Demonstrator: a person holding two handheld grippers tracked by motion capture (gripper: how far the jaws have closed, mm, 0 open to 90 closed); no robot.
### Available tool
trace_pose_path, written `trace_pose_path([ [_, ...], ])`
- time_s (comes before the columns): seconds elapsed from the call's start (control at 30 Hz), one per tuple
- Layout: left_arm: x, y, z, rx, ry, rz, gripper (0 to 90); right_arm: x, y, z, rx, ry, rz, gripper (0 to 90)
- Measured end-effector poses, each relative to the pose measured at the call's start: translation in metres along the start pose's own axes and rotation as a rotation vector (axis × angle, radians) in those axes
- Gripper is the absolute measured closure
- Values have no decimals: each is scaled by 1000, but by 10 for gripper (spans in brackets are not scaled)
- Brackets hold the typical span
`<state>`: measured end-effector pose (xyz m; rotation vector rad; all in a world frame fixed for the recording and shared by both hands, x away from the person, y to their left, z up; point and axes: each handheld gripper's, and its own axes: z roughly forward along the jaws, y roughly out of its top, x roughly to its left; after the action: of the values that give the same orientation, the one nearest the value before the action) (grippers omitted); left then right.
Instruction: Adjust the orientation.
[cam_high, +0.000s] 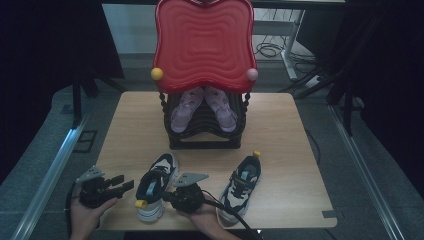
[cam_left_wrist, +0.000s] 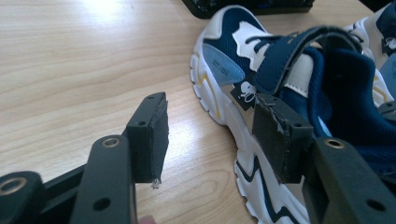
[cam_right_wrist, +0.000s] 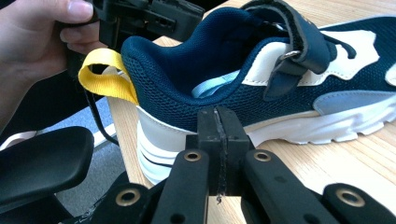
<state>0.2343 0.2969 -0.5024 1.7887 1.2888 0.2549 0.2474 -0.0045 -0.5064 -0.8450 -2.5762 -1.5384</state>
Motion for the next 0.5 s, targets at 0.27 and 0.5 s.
trace_pose_path([
  [0.27,6,0,-8,-28,11,-23,458,5,0,11,-12,18,-7,891],
  [0.5,11,0,-15,-50,21,-37,458,11,0,23,-14,23,-26,890],
])
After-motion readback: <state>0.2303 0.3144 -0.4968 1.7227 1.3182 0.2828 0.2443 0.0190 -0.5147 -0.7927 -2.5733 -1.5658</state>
